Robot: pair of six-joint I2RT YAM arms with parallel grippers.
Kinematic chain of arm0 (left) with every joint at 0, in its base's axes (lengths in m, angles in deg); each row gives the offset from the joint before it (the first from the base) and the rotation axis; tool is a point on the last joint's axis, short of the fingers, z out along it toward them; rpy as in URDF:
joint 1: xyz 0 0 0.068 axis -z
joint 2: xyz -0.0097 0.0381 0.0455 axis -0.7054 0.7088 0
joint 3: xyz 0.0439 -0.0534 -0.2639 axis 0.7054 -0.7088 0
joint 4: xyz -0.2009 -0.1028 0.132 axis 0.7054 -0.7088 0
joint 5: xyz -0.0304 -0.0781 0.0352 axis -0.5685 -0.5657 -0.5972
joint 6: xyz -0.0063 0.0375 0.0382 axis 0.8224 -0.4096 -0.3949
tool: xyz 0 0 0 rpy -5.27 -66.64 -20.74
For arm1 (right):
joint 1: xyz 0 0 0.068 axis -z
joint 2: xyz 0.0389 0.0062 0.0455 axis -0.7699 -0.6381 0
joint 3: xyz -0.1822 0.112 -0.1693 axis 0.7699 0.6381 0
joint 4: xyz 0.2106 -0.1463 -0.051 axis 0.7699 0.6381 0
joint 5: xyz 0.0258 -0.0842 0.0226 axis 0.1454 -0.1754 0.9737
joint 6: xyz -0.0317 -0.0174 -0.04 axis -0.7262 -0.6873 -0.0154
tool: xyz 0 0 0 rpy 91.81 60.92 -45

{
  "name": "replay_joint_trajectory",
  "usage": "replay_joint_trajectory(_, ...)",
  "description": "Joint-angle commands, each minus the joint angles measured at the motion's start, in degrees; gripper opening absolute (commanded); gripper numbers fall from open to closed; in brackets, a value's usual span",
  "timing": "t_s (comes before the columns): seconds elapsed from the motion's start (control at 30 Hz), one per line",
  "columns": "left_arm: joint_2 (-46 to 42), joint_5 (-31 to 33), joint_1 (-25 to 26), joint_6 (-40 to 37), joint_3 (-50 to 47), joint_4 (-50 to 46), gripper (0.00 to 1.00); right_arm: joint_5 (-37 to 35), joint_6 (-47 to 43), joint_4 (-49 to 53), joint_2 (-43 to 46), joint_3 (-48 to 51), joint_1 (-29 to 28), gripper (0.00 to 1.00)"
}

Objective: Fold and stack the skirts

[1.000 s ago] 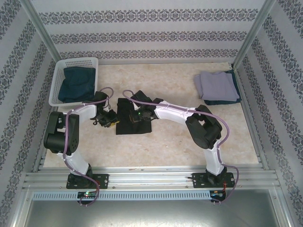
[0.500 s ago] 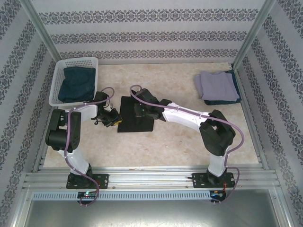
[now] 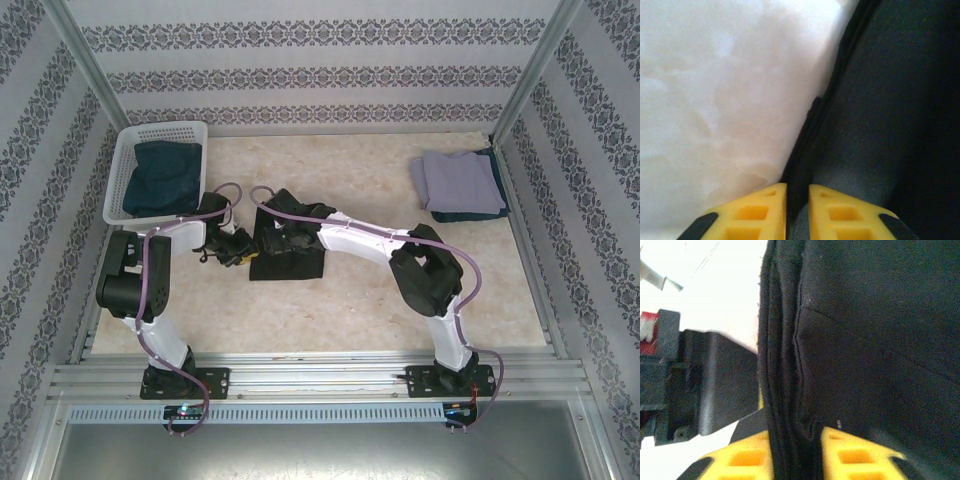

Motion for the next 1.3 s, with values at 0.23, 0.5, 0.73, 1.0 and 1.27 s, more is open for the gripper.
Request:
replay_joint_trajectory(0.23,-13.7,17.3,-2.14,-3.21,2.92,-15.72,0.35,12.91,-5.3,-6.58,15.0,7.17,7.38,0.98)
replay_joint_trajectory(0.5,-16.26,0.44,4.87,2.82,1.27,-2.17,0.38,25.5,-0.52,-14.61,4.02,2.45,18.88,0.98)
replay_joint_trajectory(0.73,-8.91,2.83,12.33,13.97,-1.63,10.09,0.33,40.81,9.54,-21.25,-9.9,-5.9,18.85,0.98)
replay_joint_trajectory(1.0,-2.97,7.1,11.18,13.83,-7.93,6.93,0.3,25.12,16.97,-20.96,-8.09,6.3,20.57,0.98)
replay_joint_trajectory(1.27,9.11,13.92,9.56,-6.17,13.11,-8.72,0.3,0.81,34.34,-36.89,14.22,37.43,13.64,0.98)
